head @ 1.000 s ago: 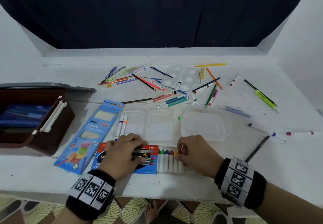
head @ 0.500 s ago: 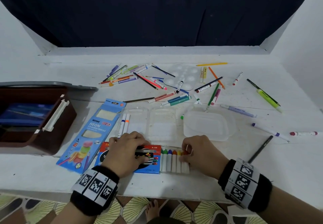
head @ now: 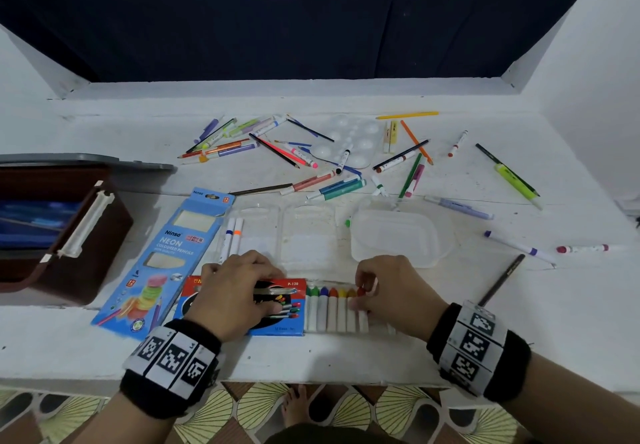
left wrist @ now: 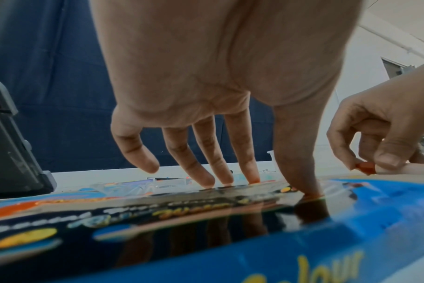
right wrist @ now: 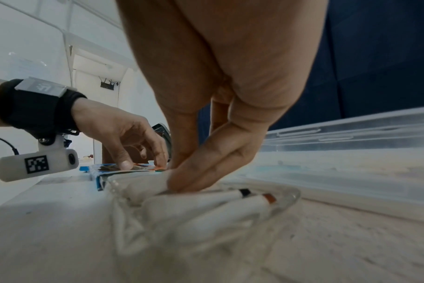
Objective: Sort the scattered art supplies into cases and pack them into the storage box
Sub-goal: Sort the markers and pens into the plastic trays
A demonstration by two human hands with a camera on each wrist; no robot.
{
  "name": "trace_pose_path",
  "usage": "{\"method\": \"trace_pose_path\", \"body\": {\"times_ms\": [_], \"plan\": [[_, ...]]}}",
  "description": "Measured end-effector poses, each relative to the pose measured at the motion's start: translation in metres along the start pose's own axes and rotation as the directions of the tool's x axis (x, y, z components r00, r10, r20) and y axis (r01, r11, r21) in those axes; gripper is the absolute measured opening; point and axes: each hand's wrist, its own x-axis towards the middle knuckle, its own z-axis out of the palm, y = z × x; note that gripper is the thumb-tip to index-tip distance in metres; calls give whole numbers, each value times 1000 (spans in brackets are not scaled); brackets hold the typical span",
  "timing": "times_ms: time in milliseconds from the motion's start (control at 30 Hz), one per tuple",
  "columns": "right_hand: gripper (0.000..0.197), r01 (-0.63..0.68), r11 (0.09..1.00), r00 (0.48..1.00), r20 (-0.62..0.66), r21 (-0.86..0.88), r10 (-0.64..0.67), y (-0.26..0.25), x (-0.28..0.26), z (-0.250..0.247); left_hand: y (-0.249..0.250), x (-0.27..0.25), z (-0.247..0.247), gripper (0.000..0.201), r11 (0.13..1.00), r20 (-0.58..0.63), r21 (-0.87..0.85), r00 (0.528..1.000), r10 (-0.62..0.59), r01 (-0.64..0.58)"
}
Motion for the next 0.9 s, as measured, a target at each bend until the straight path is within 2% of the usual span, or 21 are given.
{"method": "trace_pose_path", "body": {"times_ms": [167,233,367,467,533,633,733,900], "plan": [[26,29,1000,999,26,-7,-29,-2,-3,-8,2,-1,-1,47,1000,4,9,1000,-8,8],[16,36,999,996,82,31,-38,-2,-4,-19,2,-1,-1,47,1000,4,10,1000,-6,6],[14,91,995,983,160,-37,-84,-1,-3,-31,4,-3,-2,47,1000,-21,31,1000,0,0],[21,110,991,976,195,-74,-93,-3,-5,-25,11,-5,-3,48,995,-61,16,993,99,-98],[27,107,987,977,195,-123,-82,-5,-6,-18,20,-6,-3,52,979,-4,-24,980,201,-201],[30,107,980,986,148,-168,-82,-5,-4,-12,34,-2,1,69,951,105,42,947,302,-308],[32,94,973,988,140,-209,-65,-6,-2,-10,40,3,6,73,937,122,111,940,319,-332],[34,57,970,985,169,-237,-17,-9,4,-11,39,6,8,72,937,83,135,946,314,-323]]}}
